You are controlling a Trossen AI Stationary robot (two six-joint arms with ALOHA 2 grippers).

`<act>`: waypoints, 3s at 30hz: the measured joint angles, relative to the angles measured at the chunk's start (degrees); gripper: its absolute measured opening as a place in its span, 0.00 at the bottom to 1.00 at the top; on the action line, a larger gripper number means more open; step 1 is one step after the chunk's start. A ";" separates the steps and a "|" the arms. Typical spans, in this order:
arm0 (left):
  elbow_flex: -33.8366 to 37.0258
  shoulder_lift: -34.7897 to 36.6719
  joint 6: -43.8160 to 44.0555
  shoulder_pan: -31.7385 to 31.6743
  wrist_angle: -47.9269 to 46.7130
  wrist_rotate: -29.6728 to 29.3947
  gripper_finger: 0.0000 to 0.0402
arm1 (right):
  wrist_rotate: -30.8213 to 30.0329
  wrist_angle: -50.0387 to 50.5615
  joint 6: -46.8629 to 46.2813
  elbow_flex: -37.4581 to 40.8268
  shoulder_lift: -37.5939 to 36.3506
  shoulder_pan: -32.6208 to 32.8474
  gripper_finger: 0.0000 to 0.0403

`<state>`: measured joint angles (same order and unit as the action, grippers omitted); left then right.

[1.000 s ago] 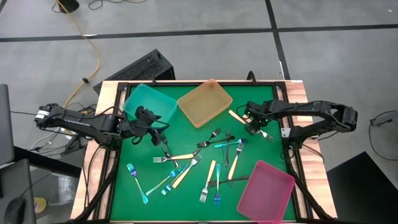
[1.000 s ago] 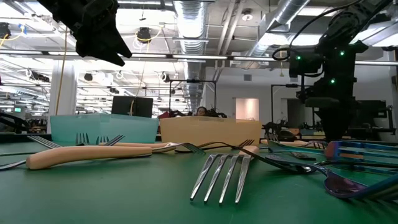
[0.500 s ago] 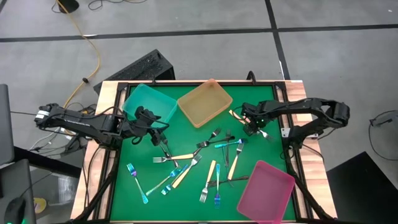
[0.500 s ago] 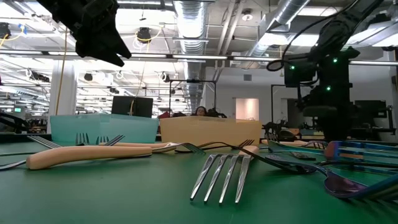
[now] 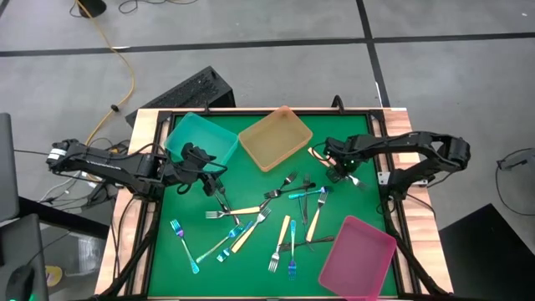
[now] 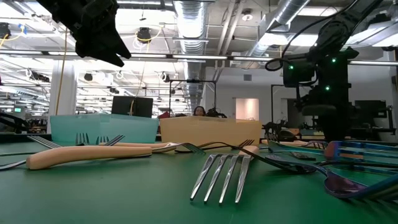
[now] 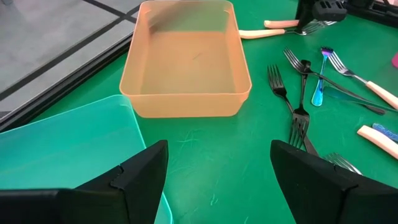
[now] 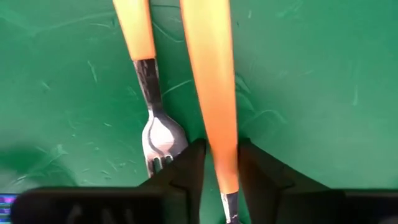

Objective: Sort silverware by color (type)
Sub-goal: Put the yellow fork into the pink bin

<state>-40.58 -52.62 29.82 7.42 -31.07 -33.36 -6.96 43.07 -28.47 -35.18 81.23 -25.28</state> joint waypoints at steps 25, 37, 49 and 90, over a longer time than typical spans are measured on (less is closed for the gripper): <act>0.00 0.00 0.13 0.00 -1.35 0.00 0.67 | -2.35 2.93 3.42 -9.51 0.24 -0.83 0.19; 0.00 0.00 0.87 0.00 -1.60 0.00 0.67 | -2.54 8.45 6.67 -16.67 0.16 -0.76 0.19; 0.00 0.00 0.85 0.00 -1.60 -0.31 0.67 | 7.52 8.28 9.06 -22.64 0.13 6.47 0.19; 0.00 0.00 3.78 0.00 -1.55 1.16 0.67 | -1.45 16.34 -68.77 -40.09 0.04 74.59 0.19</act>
<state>-40.58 -52.62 33.61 7.42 -32.62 -32.21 -8.41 59.41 -97.23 -75.26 81.28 49.31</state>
